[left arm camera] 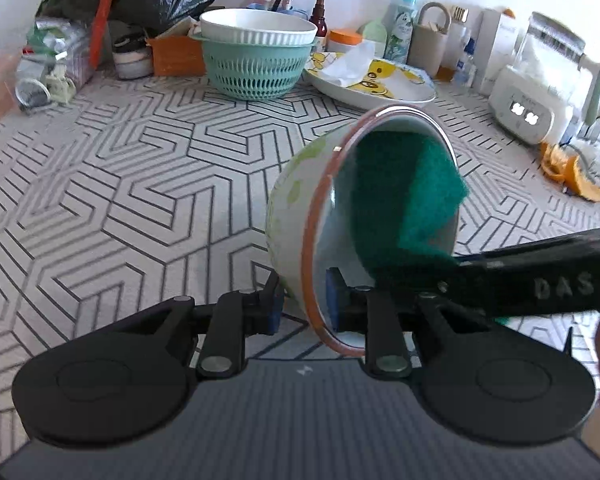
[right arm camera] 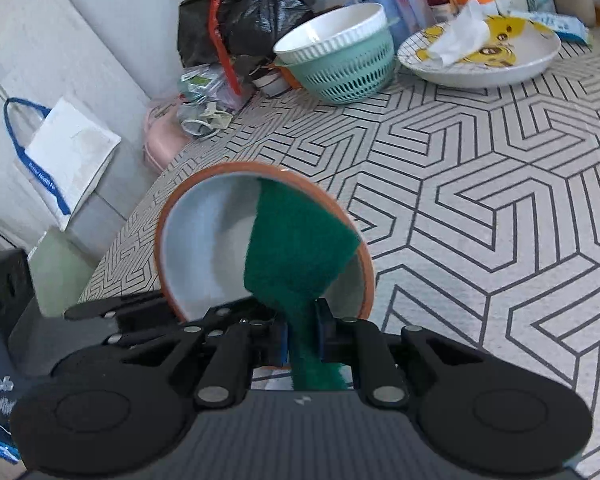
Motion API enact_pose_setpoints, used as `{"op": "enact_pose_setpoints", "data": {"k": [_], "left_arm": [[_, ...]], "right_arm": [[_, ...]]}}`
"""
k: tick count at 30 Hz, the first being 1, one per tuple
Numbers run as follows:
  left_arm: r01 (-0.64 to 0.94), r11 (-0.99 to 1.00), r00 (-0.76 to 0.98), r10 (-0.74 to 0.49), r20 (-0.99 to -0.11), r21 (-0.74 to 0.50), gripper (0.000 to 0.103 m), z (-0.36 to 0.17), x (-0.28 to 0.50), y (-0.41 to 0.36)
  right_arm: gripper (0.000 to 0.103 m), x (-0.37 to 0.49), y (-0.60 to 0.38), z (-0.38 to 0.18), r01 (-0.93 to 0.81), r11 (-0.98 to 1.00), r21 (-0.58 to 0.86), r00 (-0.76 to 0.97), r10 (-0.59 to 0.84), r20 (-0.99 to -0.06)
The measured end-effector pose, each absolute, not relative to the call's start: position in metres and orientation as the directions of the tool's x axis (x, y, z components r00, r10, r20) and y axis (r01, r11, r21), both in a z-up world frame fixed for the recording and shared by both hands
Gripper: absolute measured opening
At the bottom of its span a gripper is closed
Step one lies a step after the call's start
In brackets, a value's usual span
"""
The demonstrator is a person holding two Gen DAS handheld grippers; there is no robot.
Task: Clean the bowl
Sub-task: 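Scrub inside the bowl with the pad in the right tool while the left tool holds the bowl tilted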
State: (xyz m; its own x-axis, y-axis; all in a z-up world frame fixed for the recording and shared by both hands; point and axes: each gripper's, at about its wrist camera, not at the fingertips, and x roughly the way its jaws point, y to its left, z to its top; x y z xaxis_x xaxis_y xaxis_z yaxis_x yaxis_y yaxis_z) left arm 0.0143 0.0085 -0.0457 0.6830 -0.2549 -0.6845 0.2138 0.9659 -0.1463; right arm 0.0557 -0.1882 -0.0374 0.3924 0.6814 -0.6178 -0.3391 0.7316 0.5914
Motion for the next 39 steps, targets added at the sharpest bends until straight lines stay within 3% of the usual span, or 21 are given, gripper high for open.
{"op": "enact_pose_setpoints", "data": {"k": [9,17,23,31,39], "left_arm": [[0.223,0.970,0.691,-0.227,-0.686,-0.097,0.022,-0.045,0.011,-0.001],[0.223,0.969,0.693,-0.234,-0.682,-0.106,0.023,-0.045,0.012,0.001],[0.226,0.960,0.691,-0.278,-0.667,-0.167,0.022,-0.048,0.014,0.010],[0.236,0.966,0.707,-0.243,-0.664,-0.103,0.023,-0.050,0.011,0.001],[0.241,0.969,0.719,-0.219,-0.660,-0.059,0.026,-0.049,0.008,-0.002]], "right_arm": [[0.011,0.051,-0.185,-0.027,-0.341,0.799,0.496,0.459,0.602,-0.654],[0.010,0.048,-0.192,-0.028,-0.334,0.795,0.507,0.483,0.606,-0.632],[0.010,0.051,-0.197,-0.039,-0.332,0.735,0.592,0.417,0.677,-0.606],[0.010,0.050,-0.191,-0.042,-0.337,0.706,0.623,0.379,0.708,-0.596],[0.010,0.046,-0.197,-0.021,-0.300,0.785,0.542,0.477,0.616,-0.627]]}}
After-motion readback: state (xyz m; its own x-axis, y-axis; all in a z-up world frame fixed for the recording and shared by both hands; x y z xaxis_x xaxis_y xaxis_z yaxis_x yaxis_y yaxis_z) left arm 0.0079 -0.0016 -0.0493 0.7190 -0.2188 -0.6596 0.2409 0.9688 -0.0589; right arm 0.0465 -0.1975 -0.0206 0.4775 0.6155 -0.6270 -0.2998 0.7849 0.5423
